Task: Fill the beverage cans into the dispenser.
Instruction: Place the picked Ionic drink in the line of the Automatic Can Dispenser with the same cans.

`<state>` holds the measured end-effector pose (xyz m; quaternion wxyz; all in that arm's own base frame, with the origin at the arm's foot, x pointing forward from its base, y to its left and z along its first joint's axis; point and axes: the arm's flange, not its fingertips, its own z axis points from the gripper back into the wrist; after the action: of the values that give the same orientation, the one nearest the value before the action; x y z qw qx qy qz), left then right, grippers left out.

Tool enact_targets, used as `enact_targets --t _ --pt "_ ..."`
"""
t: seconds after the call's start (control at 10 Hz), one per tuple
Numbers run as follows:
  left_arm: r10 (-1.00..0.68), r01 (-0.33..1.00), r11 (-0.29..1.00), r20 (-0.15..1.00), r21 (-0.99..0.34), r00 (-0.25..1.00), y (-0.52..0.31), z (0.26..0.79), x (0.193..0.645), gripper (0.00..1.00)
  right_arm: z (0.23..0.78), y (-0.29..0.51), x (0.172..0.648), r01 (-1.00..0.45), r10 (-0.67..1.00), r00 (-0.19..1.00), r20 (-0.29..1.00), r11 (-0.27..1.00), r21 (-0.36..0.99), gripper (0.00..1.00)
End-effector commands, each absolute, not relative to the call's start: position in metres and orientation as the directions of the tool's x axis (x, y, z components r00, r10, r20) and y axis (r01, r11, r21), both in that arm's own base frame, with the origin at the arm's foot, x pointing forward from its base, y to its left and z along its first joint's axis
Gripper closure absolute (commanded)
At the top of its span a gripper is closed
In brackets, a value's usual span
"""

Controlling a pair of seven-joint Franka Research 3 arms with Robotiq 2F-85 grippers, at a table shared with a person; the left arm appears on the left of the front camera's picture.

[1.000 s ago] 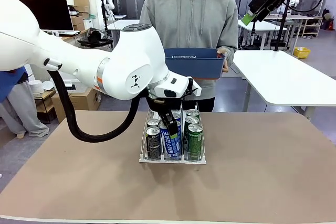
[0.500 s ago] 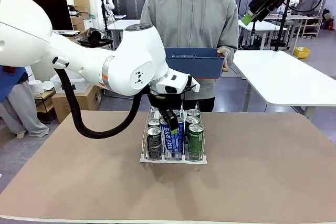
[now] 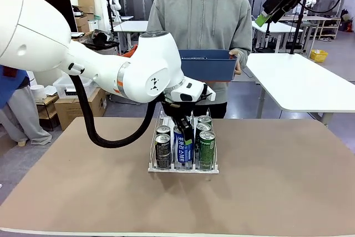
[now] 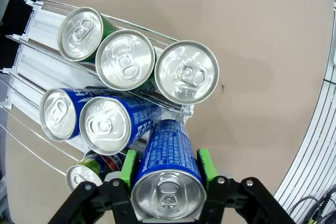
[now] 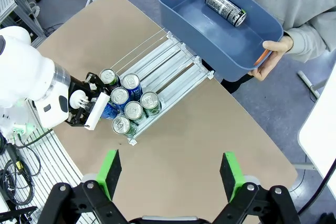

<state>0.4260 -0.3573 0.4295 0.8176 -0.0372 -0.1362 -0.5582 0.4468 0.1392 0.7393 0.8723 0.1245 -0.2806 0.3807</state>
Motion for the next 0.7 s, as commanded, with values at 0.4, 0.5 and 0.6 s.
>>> enact_targets --t 0.4,0.5,0.6 --pt "-0.905 0.923 0.351 0.312 0.160 0.290 -0.3637 0.4382 0.4429 0.43 0.7398 0.1383 0.4453 -0.735 0.597 0.556 0.579 0.678 0.008 0.00" --pt "-0.904 0.923 0.351 0.314 0.159 0.289 -0.3643 0.4387 0.4423 0.43 0.7398 0.1383 0.4453 -0.735 0.597 0.556 0.579 0.678 0.008 0.00" --pt "-0.902 0.922 0.354 0.319 0.158 0.291 -0.3642 0.4381 0.4427 0.43 0.7398 0.1383 0.4453 -0.735 0.597 0.556 0.579 0.678 0.008 0.00"
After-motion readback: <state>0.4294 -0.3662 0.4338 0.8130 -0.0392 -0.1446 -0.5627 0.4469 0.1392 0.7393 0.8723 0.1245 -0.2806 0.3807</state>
